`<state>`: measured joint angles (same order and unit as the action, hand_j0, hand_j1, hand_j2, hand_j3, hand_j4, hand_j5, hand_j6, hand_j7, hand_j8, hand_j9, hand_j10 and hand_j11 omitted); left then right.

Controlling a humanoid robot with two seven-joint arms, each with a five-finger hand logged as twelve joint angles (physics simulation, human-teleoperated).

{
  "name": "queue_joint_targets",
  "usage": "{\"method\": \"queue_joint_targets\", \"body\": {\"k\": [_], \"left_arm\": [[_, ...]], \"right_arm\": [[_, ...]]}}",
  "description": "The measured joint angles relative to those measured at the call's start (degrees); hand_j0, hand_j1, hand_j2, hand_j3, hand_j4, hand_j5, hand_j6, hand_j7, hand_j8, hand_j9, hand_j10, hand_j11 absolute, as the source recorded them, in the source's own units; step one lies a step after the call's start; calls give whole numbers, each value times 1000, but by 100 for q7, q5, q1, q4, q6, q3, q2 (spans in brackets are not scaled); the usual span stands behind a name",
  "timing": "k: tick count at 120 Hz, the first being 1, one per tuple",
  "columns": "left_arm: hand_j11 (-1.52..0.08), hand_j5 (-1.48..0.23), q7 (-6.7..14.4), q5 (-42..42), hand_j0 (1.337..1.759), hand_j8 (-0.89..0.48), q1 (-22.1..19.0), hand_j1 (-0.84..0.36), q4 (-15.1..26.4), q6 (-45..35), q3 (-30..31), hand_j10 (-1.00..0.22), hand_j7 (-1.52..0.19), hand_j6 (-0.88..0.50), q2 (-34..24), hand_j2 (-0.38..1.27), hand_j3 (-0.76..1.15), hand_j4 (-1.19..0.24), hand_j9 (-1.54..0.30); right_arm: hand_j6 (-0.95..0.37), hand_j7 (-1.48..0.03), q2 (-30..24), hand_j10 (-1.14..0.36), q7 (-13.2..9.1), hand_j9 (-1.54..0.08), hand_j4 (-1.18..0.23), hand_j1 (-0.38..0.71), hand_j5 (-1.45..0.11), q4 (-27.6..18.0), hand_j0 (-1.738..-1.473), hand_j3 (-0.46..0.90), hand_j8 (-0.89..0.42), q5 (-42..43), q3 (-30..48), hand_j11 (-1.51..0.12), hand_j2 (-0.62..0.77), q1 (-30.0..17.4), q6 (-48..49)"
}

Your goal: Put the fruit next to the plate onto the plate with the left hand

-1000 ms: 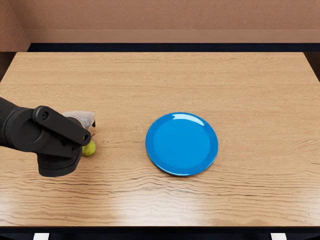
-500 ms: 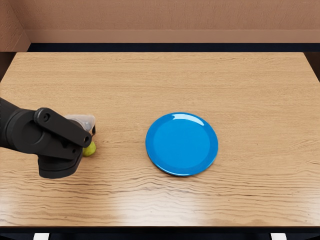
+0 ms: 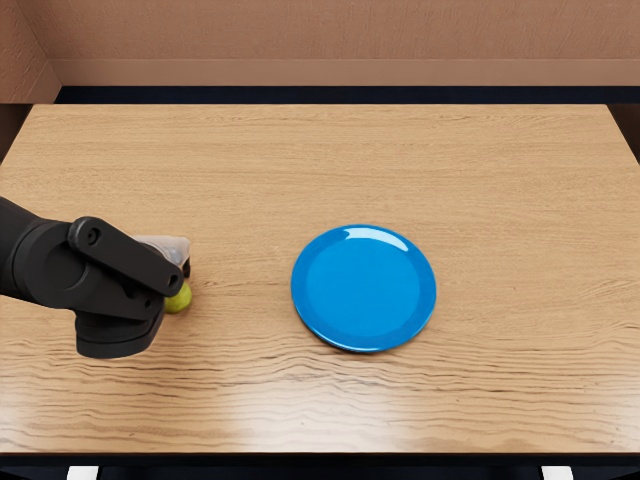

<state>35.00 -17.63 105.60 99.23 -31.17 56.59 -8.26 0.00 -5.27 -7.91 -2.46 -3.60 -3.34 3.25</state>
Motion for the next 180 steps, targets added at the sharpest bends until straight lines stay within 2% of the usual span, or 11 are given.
{"method": "queue_joint_targets", "body": {"k": [66, 168, 180], "left_arm": [[-676, -676, 0, 0, 1658, -520, 5, -275, 0, 112, -2, -520, -676, -520, 0, 105, 0, -520, -676], [-700, -681, 1, 5, 1658, -541, 31, -284, -1, 249, -96, -541, -701, -545, 17, 133, 0, -552, -700], [-739, -713, 3, 8, 1657, -569, 31, -301, -2, 316, -106, -570, -741, -533, 18, 151, 0, -580, -740]], "right_arm": [[-24, -31, 0, -24, 0, -31, -24, -320, -31, 0, -1658, 0, -24, 0, 0, -31, -5, 0, 0], [-24, -31, 0, -24, 0, -31, -24, -320, -31, -1, -1658, 0, -24, 0, 0, -31, -5, 0, 0], [-24, -31, 0, -24, 0, -31, -24, -320, -31, -1, -1658, 0, -24, 0, 0, -31, -5, 0, 0]]}}
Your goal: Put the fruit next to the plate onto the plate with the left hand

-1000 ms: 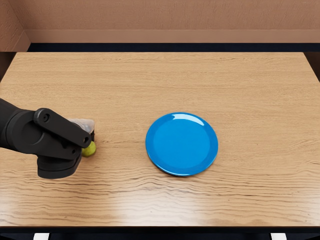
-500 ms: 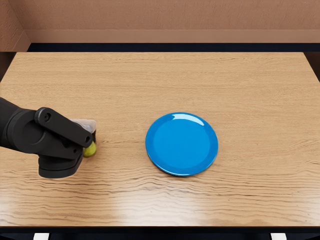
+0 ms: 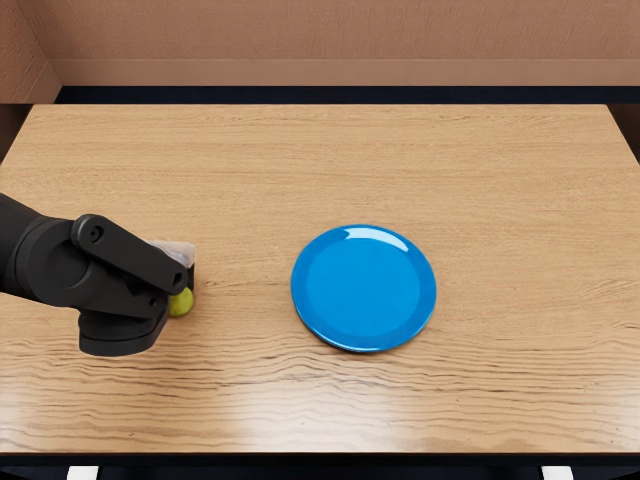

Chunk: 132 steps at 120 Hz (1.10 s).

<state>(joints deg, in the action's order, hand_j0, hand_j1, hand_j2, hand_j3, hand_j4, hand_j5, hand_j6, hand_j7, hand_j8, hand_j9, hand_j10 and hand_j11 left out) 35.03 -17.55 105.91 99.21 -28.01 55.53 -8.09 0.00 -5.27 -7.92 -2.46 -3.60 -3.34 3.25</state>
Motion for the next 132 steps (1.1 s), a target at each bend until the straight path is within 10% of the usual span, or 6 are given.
{"method": "queue_joint_targets", "body": {"k": [132], "left_arm": [[-1177, -1206, -8, 84, 1646, -523, 136, -343, -10, 833, -309, -838, -1189, -338, -44, 410, 0, -421, -1171]], "right_arm": [[-24, -31, 0, -24, 0, -31, -24, -320, -31, 0, -1658, 0, -24, 0, 0, -31, -5, 0, 0]]}}
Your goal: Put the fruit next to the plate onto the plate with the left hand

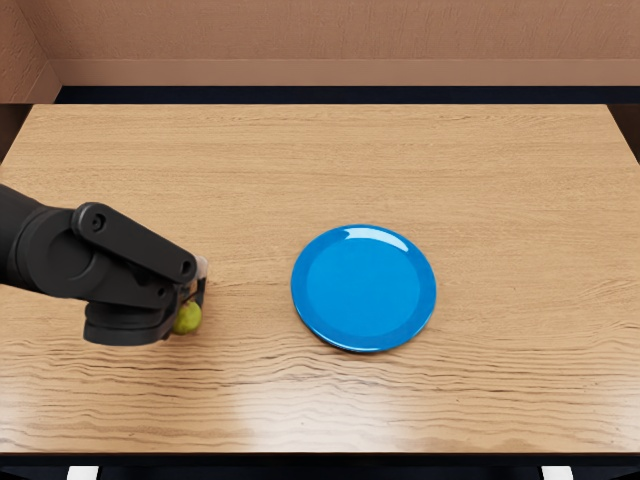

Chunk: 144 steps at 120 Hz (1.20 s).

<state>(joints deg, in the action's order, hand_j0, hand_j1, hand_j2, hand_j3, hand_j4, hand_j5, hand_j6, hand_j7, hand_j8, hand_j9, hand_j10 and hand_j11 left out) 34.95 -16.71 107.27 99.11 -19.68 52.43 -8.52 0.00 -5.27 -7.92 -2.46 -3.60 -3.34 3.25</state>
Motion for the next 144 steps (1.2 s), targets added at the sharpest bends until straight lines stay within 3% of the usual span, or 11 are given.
{"method": "queue_joint_targets", "body": {"k": [26, 57, 103, 144], "left_arm": [[-1178, -1221, -7, 234, 1648, -517, 258, -370, -15, 107, -189, -846, -1190, -340, 7, 471, 0, -416, -1171], [-1177, -1235, -222, 558, 1648, -504, 552, -399, -58, 143, -480, -850, -1201, -318, 50, 512, 0, -392, -1170], [-1172, -1264, -320, 760, 1649, -501, 748, -402, -103, 221, -1012, -855, -1204, -306, 67, 521, 0, -389, -1168], [-1168, -1268, -322, 784, 1649, -504, 730, -401, -379, 237, -1445, -855, -1201, -311, 548, 516, 0, -388, -1164]], "right_arm": [[-24, -31, 0, -24, 0, -31, -24, -320, -31, 1, -1658, 0, -24, 0, 0, -31, -5, 0, 0], [-24, -31, 0, -24, 0, -31, -24, -320, -31, 1, -1658, 0, -24, 0, 0, -31, -5, 0, 0], [-24, -31, 0, -24, 0, -31, -24, -320, -31, 1, -1658, 0, -24, 0, 0, -31, -5, 0, 0], [-24, -31, 0, -24, 0, -31, -24, -320, -31, 1, -1658, 0, -24, 0, 0, -31, -5, 0, 0]]}}
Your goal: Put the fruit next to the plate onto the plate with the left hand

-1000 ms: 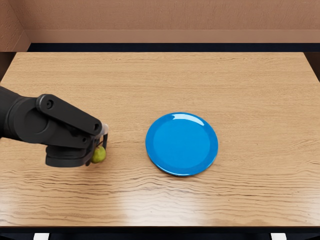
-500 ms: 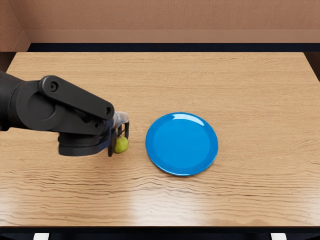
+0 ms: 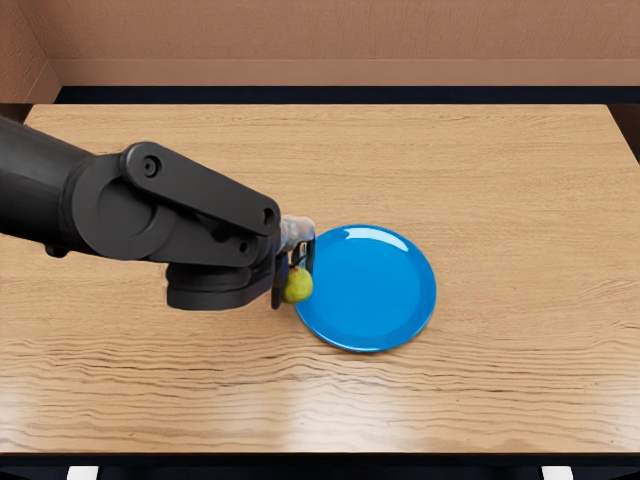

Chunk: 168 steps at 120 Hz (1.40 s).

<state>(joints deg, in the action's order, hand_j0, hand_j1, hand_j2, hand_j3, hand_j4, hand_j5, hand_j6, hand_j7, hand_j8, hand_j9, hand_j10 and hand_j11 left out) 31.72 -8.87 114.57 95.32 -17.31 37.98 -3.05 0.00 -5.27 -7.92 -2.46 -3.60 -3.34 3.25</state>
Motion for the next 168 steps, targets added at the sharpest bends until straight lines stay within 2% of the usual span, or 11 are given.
{"method": "queue_joint_targets", "body": {"k": [61, 119, 144, 168], "left_arm": [[-1144, -1240, 17, 2, 1650, -519, -172, -390, -659, -40, -320, -838, -1176, -333, 305, 508, 0, -411, -1141], [-1108, -1162, 7, -49, 1651, -560, -656, -382, -1243, -114, -457, -806, -1128, -384, 305, 536, 0, -466, -1103], [-1078, -1136, 3, -81, 1651, -580, -743, -369, -1292, -96, -539, -789, -1099, -405, 305, 521, 0, -496, -1075], [-991, -1014, -24, -90, 1655, -646, -831, -350, -1200, -46, -581, -733, -1000, -499, 305, 554, 0, -575, -987]], "right_arm": [[-24, -31, 0, -24, 0, -31, -24, -320, -31, 0, -1658, 0, -24, 0, 0, -31, -5, 0, 0], [-24, -31, 0, -24, 0, -31, -24, -320, -31, 1, -1658, 0, -24, 0, 0, -31, -5, 0, 0], [-24, -31, 0, -24, 0, -31, -24, -320, -31, 0, -1658, 0, -24, 0, 0, -31, -5, 0, 0], [-24, -31, 0, -24, 0, -31, -24, -320, -31, 0, -1658, 0, -24, 0, 0, -31, -5, 0, 0]]}}
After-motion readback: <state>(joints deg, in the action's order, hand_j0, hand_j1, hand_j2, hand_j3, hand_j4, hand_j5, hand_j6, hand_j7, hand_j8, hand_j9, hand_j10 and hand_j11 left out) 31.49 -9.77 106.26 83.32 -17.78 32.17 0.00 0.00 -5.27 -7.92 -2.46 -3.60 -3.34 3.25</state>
